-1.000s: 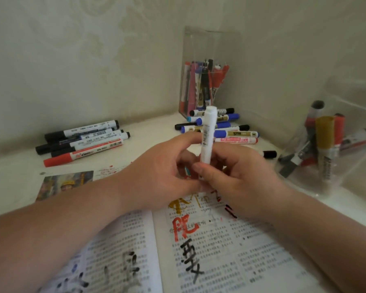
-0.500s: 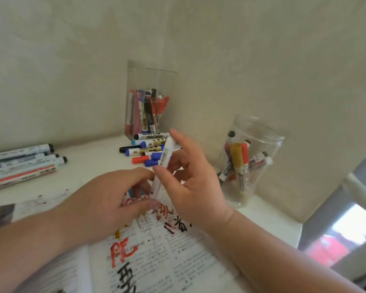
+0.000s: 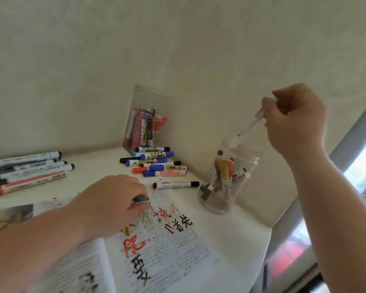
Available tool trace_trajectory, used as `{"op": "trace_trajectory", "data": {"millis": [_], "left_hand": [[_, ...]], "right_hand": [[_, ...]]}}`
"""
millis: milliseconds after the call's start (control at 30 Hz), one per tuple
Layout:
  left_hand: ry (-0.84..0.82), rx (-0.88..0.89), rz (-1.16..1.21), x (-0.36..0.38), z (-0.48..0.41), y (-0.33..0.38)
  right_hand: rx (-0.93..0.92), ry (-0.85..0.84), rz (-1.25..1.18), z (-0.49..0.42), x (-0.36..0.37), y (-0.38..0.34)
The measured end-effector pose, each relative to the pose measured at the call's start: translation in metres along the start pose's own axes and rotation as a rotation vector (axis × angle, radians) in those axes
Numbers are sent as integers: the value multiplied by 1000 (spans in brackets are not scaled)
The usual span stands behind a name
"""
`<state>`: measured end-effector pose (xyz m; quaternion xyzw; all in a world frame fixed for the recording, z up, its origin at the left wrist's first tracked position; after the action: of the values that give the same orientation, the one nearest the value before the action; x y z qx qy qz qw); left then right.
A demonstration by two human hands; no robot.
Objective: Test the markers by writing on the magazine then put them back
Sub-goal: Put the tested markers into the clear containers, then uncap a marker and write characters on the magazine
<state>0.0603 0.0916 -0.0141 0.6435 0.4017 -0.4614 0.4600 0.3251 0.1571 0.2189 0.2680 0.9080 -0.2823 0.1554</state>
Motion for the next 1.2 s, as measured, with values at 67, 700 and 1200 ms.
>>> {"op": "trace_trajectory", "data": {"millis": [67, 700, 1200], "left_hand": [[-16, -2, -13, 1, 0, 1], [-22, -47, 46, 0, 3, -3], [122, -171, 99, -17, 6, -15]], "right_hand": [[60, -73, 95, -5, 8, 15], [-374, -463, 317, 68, 107, -39], [-128, -797, 188, 102, 222, 0]]}}
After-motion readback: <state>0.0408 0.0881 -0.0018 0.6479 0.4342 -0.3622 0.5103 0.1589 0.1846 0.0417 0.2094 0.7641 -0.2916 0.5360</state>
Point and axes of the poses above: each hand's wrist, its own z-axis away from the middle knuckle, its own x-axis out of the palm, y = z × x, the point moved 9 cm from there along -z, towards the middle knuckle, and after that the axes turned 10 degrees about -y, right-handed, at the moved point
